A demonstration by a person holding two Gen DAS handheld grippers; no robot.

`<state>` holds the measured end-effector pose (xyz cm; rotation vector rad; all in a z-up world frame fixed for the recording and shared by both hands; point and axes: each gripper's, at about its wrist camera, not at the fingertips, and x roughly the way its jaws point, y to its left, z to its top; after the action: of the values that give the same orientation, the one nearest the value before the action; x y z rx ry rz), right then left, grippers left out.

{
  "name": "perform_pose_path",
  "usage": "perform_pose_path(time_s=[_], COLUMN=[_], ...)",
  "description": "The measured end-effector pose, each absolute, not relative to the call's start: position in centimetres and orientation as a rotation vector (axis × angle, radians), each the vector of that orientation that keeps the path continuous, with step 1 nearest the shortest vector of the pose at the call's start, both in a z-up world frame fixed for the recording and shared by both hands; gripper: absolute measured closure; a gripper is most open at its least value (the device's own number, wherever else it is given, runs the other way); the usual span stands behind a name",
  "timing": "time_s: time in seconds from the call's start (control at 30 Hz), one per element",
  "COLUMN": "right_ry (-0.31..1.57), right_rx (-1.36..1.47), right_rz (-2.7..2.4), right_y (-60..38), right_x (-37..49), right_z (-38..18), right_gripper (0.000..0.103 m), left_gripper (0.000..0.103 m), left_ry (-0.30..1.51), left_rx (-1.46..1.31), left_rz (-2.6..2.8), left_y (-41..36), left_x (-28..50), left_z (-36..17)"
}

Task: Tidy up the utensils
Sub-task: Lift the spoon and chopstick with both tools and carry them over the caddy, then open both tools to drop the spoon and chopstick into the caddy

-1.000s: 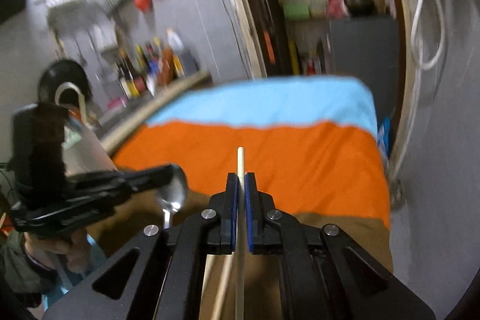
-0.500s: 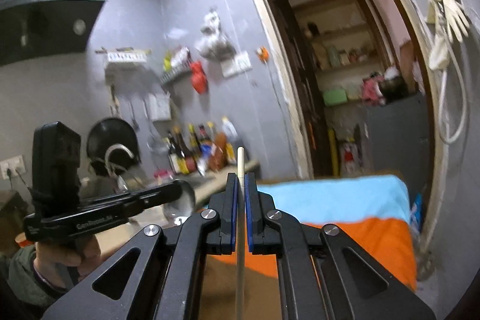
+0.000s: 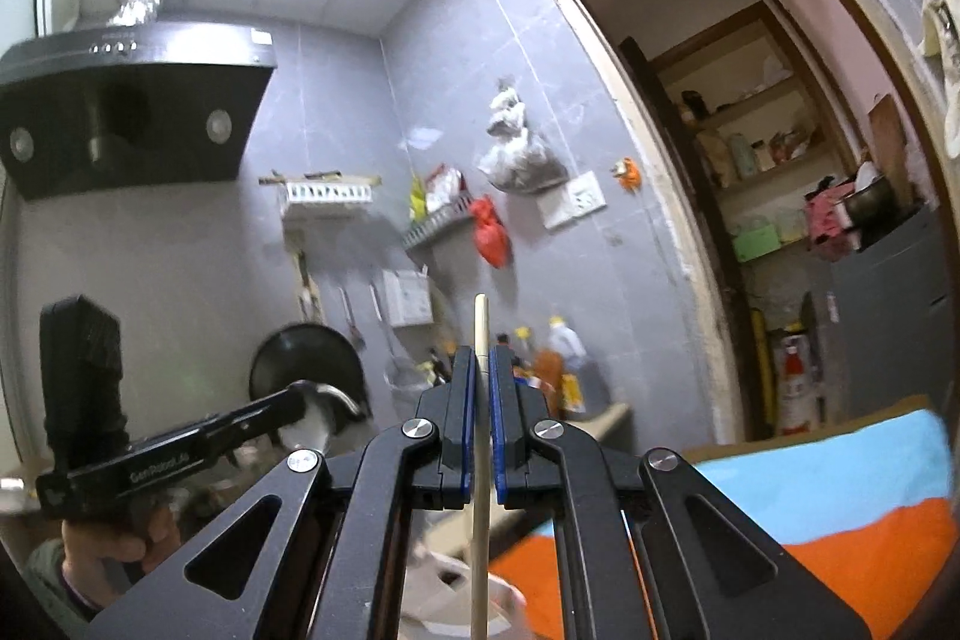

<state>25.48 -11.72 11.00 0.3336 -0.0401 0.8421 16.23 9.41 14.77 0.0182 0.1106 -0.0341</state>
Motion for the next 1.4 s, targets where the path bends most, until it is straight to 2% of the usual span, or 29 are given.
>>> perform_pose_path(time_s=[0.3, 0.6, 0.9, 1.4], right_ry=[-0.060, -0.138, -0.215, -0.131], right_rx=[0.410, 0.345, 0.295, 0.214], right_rz=[0.840, 0.717, 0.579, 0.595], right_y=[-7.7, -5.4, -4.4, -3.3], right_x=[28.2, 28.5, 27.6, 28.2], right_z=[9.6, 7.6, 6.9, 4.9], right_gripper=[0.100, 0.100, 0.100, 0.100], left_gripper=[0.103, 0.103, 0.103, 0.103], left_ry=[0.094, 0.057, 0.080, 0.071], left_rx=[0.041, 0.090, 0.046, 0.088], left_rz=[0.146, 0.215, 0.208, 0.200], left_y=[14.7, 15.9, 16.6, 15.5], left_x=[16.7, 18.8, 20.0, 20.2], left_z=[12.4, 8.0, 6.3, 4.9])
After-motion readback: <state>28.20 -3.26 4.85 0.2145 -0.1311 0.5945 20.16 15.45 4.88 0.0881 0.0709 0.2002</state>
